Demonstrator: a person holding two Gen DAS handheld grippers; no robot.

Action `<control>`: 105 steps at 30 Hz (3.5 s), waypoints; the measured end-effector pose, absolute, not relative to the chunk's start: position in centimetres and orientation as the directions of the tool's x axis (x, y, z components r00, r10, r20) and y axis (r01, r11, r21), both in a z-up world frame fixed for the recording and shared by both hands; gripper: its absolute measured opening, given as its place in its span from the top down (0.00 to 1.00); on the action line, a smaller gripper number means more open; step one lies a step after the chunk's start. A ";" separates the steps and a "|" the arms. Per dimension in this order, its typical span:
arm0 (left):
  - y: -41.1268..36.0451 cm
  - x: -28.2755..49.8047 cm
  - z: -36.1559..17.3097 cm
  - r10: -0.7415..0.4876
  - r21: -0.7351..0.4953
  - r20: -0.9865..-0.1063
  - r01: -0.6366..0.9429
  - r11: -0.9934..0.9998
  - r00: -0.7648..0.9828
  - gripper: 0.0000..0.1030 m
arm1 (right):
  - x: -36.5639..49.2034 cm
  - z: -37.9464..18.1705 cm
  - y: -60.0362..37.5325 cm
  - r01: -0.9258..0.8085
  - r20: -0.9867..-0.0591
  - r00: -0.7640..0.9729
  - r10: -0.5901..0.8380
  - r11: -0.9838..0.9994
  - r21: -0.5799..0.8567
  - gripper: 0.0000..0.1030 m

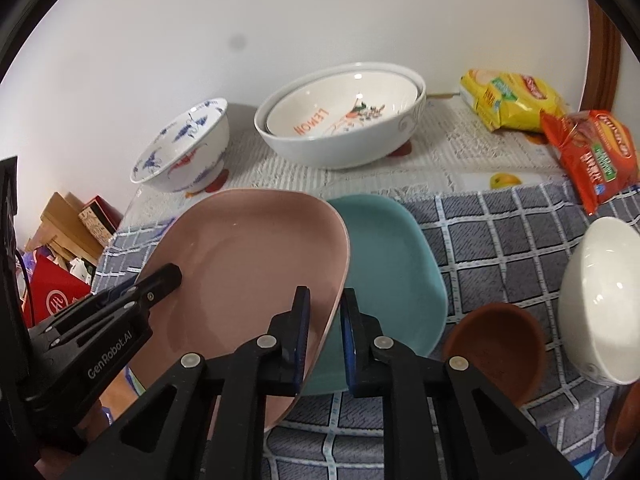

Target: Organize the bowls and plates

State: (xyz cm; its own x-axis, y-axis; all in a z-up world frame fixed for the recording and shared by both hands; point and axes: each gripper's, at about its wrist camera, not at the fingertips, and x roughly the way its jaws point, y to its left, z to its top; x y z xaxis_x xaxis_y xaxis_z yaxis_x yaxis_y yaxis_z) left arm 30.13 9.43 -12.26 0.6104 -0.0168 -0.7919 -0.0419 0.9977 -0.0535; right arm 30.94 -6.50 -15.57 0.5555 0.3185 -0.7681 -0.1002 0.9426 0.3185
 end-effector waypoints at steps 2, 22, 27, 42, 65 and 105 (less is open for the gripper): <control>9.4 29.5 -11.5 -0.014 -0.054 -0.785 -0.046 0.998 0.620 0.86 | 30.4 -14.7 -6.7 -0.103 -0.759 0.567 0.321 0.941 0.321 0.86; 9.6 21.9 -5.0 0.017 -0.053 -0.715 -0.078 0.996 0.699 0.86 | 23.7 -8.0 -7.5 -0.138 -0.687 0.642 0.340 0.933 0.333 0.88; 10.3 20.8 -4.5 0.033 -0.052 -0.713 -0.099 0.994 0.701 0.86 | 22.7 -7.2 -7.0 -0.157 -0.675 0.648 0.353 0.929 0.336 0.88; 14.0 20.1 -6.5 0.091 -0.038 -0.746 -0.178 0.983 0.660 0.86 | 23.3 -8.9 -2.8 -0.224 -0.701 0.590 0.401 0.915 0.335 0.89; 17.3 23.3 -14.4 0.121 -0.019 -0.845 -0.255 0.967 0.521 0.86 | 28.1 -17.1 2.1 -0.256 -0.817 0.416 0.400 0.913 0.316 0.88; 17.6 24.5 -16.3 0.014 -0.136 -0.860 -0.257 0.957 0.510 0.85 | 31.9 -17.3 4.5 -0.390 -0.824 0.421 0.380 0.895 0.214 0.68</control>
State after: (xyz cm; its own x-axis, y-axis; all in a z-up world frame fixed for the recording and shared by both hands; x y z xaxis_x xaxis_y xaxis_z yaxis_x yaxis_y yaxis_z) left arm 24.48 17.62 -16.25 0.5101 0.0143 -0.8600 -0.2567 0.9568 -0.1363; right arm 31.88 4.51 -17.33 0.4209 0.3804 -0.8235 -0.3904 0.8954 0.2140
